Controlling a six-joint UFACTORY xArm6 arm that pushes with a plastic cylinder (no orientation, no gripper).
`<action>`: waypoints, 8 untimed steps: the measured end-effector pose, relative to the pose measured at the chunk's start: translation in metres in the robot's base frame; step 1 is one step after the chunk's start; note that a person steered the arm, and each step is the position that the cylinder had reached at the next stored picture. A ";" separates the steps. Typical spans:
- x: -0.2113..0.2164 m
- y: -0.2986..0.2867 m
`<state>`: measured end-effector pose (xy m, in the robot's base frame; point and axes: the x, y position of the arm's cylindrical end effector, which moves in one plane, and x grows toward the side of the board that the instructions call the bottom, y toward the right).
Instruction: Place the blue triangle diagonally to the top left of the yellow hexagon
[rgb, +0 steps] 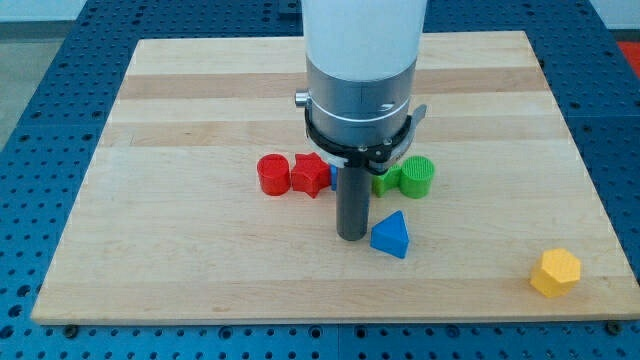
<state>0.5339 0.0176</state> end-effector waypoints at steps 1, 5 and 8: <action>0.000 0.010; 0.019 0.026; 0.016 0.036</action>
<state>0.5501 0.0538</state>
